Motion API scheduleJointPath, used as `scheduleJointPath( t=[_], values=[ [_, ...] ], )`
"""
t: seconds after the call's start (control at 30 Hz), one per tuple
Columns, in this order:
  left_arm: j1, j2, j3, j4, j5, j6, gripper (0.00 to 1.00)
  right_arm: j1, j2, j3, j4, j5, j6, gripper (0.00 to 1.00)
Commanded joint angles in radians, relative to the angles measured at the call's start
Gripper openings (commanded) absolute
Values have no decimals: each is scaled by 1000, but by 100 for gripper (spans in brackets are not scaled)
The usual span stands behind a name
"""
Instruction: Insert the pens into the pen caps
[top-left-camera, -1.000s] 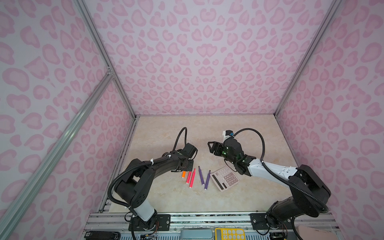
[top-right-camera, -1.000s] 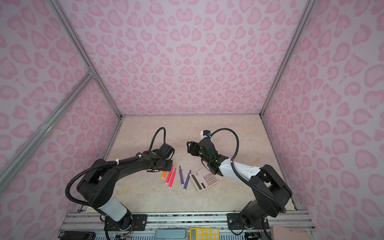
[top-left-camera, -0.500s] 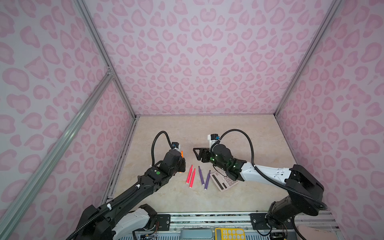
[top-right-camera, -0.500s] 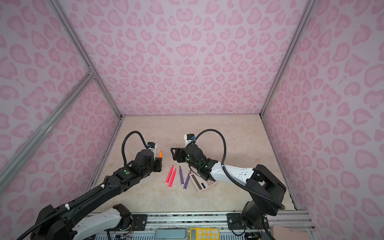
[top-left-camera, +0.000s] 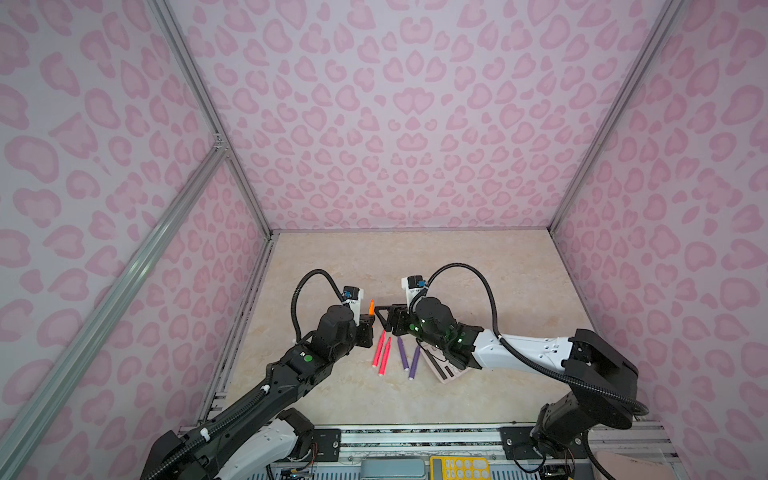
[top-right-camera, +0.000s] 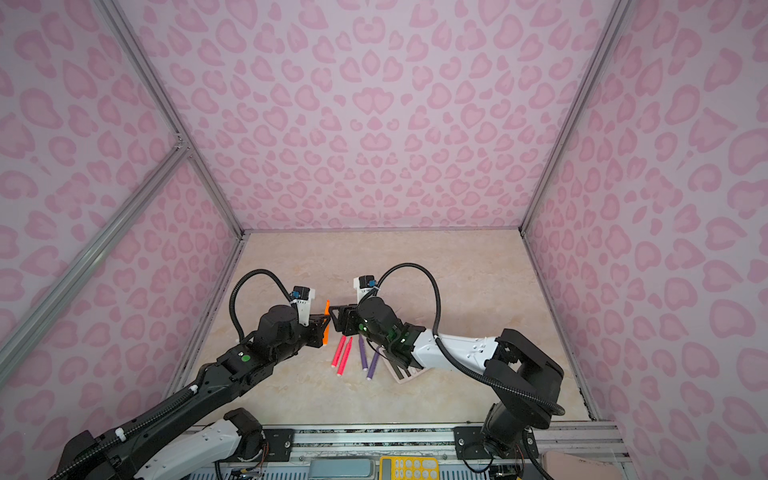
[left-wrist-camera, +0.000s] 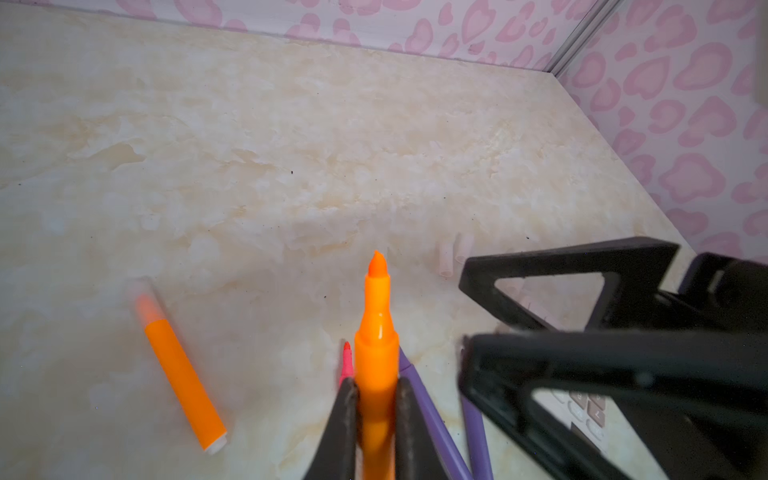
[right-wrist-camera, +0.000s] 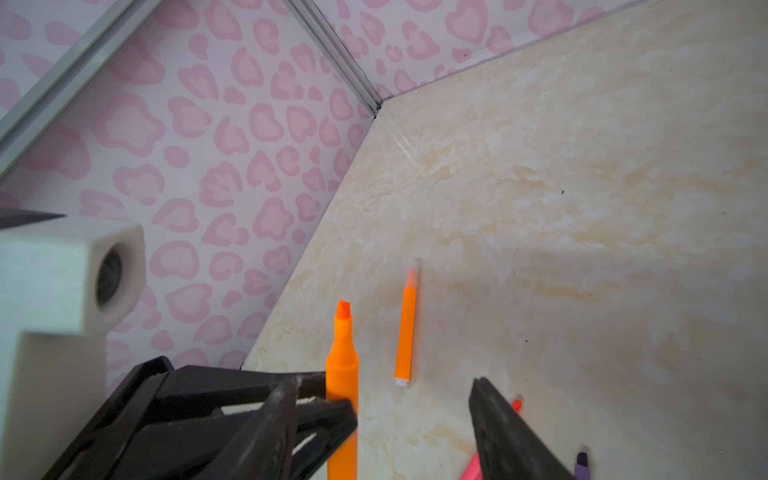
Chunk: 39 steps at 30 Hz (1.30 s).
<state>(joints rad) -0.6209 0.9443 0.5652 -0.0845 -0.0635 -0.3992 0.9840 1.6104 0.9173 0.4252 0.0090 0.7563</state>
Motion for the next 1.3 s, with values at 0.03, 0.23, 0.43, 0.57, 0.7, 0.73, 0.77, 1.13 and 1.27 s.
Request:
scheduleJointPath(
  t=[0.03,0.23,0.43,0.57,0.7,0.73,0.77,1.13,1.27],
  values=[
    [0,4,3,46,40,7,3,9,17,20,11,-6,-6,65],
    [0,-6,0,50,46,13,3,14,33,16,36,-19,5,62],
    [0,-14,-5,52,33,14,3,18,45,19,42,-21,4,61],
    [0,-21,-2,46,36,14,3,19,56,30,42,-40,15,55],
    [0,-38,-13,54,39,12,3,27,54,32,33,-31,9,54],
    [0,-40,-10,53,43,11,3,28,57,32,35,-30,9,53],
    [0,-42,-11,54,46,11,3,27,58,29,41,-31,11,53],
    [0,-40,-13,59,51,17,3,25,78,44,38,-38,14,52],
    [0,-59,-29,84,83,23,3,17,84,51,41,-56,24,47]
  ],
)
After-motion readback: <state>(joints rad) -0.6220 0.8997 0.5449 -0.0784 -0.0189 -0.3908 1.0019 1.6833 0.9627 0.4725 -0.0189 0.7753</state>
